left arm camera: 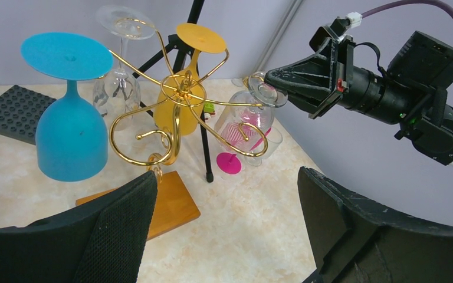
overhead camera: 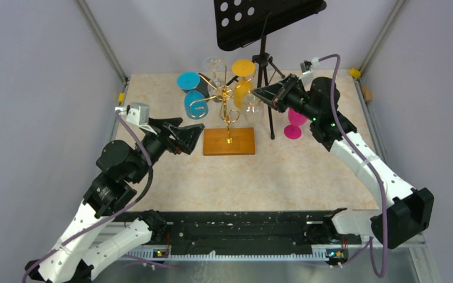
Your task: Take the wine glass off the wine glass rack
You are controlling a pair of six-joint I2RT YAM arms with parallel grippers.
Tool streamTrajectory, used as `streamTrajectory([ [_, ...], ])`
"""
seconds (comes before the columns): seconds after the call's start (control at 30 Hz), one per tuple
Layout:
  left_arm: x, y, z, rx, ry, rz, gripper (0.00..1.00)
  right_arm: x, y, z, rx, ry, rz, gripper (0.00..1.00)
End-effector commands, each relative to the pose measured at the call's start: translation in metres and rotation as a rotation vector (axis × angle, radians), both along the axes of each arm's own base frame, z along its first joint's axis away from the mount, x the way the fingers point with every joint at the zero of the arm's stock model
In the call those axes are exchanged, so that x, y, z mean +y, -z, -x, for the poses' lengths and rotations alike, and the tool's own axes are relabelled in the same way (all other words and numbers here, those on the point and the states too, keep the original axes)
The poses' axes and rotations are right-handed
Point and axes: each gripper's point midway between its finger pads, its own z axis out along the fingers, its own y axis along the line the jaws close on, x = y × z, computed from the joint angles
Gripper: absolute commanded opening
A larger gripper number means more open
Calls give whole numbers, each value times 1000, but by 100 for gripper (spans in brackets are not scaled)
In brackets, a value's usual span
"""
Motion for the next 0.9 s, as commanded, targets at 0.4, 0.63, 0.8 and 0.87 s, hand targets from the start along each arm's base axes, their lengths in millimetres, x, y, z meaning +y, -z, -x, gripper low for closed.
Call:
streamTrajectory([
  [0.4, 8, -5, 3, -29, -21, 1, 92, 22, -53, -24, -162, 34, -18, 0],
  [0.63, 8, -4, 4, -28, -20, 0, 92, 21, -52, -43, -164, 88, 7, 0],
  [0.8, 9, -4, 5, -27, -20, 2, 92, 17, -52, -53, -159, 136, 19, 0],
  [0.87, 9, -4, 5, -27, -20, 2, 92, 15, -50, -56, -153, 157, 24, 0],
])
